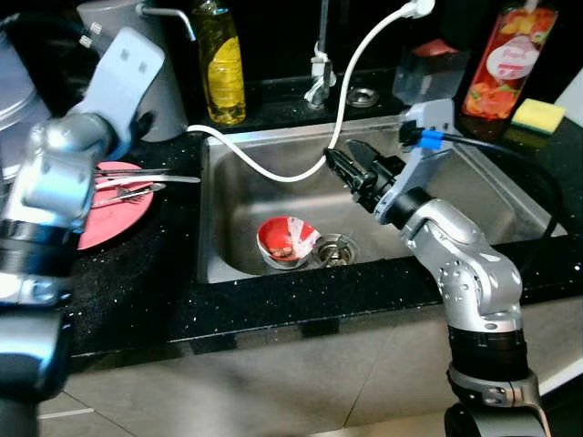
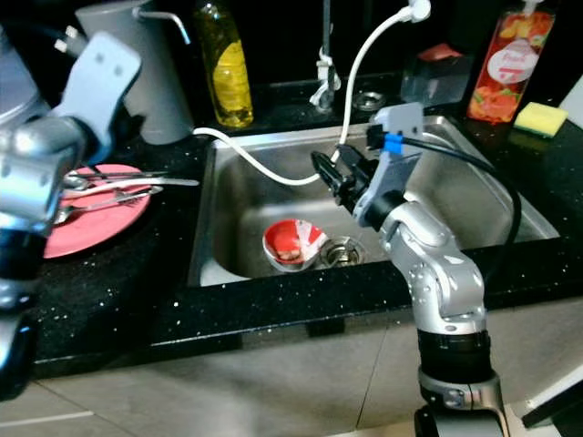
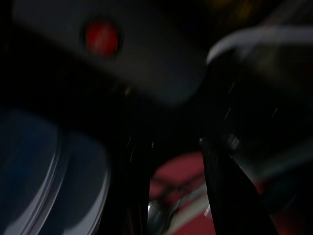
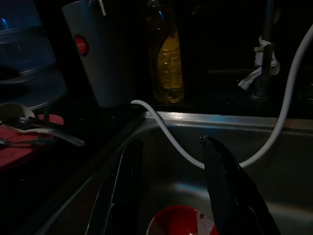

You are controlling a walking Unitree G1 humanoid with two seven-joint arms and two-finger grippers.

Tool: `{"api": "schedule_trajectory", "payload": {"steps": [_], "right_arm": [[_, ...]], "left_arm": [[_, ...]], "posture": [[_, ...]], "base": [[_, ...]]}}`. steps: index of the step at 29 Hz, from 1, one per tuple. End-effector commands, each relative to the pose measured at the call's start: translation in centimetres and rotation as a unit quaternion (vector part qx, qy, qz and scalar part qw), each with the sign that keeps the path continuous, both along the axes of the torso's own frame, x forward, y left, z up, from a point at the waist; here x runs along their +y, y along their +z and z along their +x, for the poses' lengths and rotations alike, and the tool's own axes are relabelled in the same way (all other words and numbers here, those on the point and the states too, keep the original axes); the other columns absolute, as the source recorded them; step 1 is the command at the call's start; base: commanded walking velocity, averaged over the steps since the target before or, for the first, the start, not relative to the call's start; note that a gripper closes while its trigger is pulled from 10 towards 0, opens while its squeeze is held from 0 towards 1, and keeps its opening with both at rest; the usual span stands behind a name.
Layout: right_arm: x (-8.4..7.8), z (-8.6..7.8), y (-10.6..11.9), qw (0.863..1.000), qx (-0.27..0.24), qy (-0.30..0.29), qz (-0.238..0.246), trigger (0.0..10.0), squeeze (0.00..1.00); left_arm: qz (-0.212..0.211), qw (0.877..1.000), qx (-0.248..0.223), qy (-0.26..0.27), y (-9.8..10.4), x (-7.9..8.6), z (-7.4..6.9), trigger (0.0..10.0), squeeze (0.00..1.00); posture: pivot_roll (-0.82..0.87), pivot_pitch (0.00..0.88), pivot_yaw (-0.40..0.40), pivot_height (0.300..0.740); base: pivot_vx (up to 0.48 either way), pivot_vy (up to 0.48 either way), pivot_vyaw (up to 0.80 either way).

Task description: Kitchen organization

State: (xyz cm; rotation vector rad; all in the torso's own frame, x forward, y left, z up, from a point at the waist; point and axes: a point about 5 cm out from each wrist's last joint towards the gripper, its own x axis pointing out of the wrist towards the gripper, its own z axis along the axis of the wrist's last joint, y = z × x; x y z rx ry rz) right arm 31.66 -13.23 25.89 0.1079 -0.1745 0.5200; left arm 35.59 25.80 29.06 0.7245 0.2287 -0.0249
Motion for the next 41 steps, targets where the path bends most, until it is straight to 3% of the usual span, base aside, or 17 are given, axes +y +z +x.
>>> {"api": "schedule_trajectory", "payload": {"steps": [1, 5, 7, 8, 9, 14, 20, 24, 29, 30, 32, 36, 41], "right_arm": [[0.3, 0.1, -0.1, 1.0, 0.001, 0.005, 0.001, 10.0, 0.0], [0.7, 0.2, -0.4, 1.0, 0.007, 0.012, 0.002, 10.0, 0.0], [0.7, 0.2, -0.5, 1.0, 0.007, 0.013, 0.002, 10.0, 0.0], [0.8, 0.2, -0.6, 1.0, 0.009, 0.015, 0.003, 10.0, 0.0], [0.8, 0.2, -0.6, 1.0, 0.009, 0.015, 0.003, 10.0, 0.0], [1.1, 0.4, -0.8, 1.0, 0.014, 0.022, 0.005, 10.0, 0.0], [1.4, 0.6, -1.1, 0.999, 0.019, 0.026, 0.008, 10.0, 0.0], [1.7, 0.9, -1.0, 0.999, 0.018, 0.034, 0.008, 10.0, 0.0], [2.0, 1.0, -0.6, 0.999, 0.011, 0.05, 0.004, 10.0, 0.0], [2.6, 0.3, -0.5, 0.996, 0.004, 0.09, -0.002, 10.0, 0.0], [3.0, -0.3, -0.5, 0.993, -0.002, 0.117, -0.005, 10.0, 0.0], [4.6, -2.7, -0.4, 0.973, -0.023, 0.227, -0.026, 10.0, 0.0], [5.4, -2.7, -0.8, 0.972, -0.015, 0.234, -0.031, 10.0, 0.0]], "left_arm": [[0.024, 1.0, 0.002, 0.007, 0.5, 0.6, -0.5, 10.0, 0.0], [0.031, 0.997, 0.035, 0.068, -1.4, 3.2, -1.4, 10.0, 0.0], [0.036, 0.996, 0.04, 0.076, -1.7, 3.6, -1.5, 10.0, 0.0], [0.041, 0.992, 0.046, 0.111, -2.3, 5.0, -1.9, 10.0, 0.0], [0.041, 0.992, 0.046, 0.111, -2.3, 5.0, -1.9, 10.0, 0.0], [0.076, 0.972, 0.076, 0.208, -3.8, 9.6, -3.9, 10.0, 0.0], [0.085, 0.961, 0.103, 0.242, -4.3, 12.0, -5.5, 10.0, 0.0], [0.066, 0.965, 0.116, 0.224, -5.1, 11.5, -5.6, 10.0, 0.0], [0.092, 0.971, 0.068, 0.208, -3.6, 10.6, -4.9, 10.0, 0.0], [0.033, 0.981, 0.051, 0.182, -2.5, 9.3, -4.6, 10.0, 0.0], [0.012, 0.985, 0.049, 0.166, -2.0, 8.7, -4.5, 10.0, 0.0], [-0.001, 0.991, 0.075, 0.11, -1.3, 7.3, -4.9, 10.0, 0.0], [-0.001, 0.99, 0.114, 0.088, -3.2, 7.0, -5.1, 10.0, 0.0]], "posture": [[0.07, 0.0, 0.052, 0.74], [0.09, 0.0, 0.048, 0.74], [0.09, 0.0, 0.048, 0.74], [0.1, 0.001, 0.042, 0.74], [0.1, 0.001, 0.042, 0.74], [0.11, 0.019, 0.038, 0.74], [0.14, 0.015, 0.029, 0.74], [0.15, 0.014, 0.023, 0.74], [0.15, 0.018, 0.019, 0.74], [0.15, 0.018, 0.016, 0.74], [0.15, 0.018, 0.016, 0.74], [0.15, 0.017, 0.017, 0.74], [0.15, 0.018, 0.02, 0.74]], "base": [[0.0, 0.0, 0.0], [0.0, 0.0, 0.0], [0.0, 0.0, 0.0], [0.0, 0.0, 0.0], [0.0, 0.0, 0.0], [0.0, 0.0, 0.0], [0.0, 0.0, 0.0], [0.0, 0.0, 0.0], [0.0, 0.0, 0.0], [0.0, 0.0, 0.0], [0.0, 0.0, 0.0], [0.0, 0.0, 0.0], [0.0, 0.0, 0.0]]}}
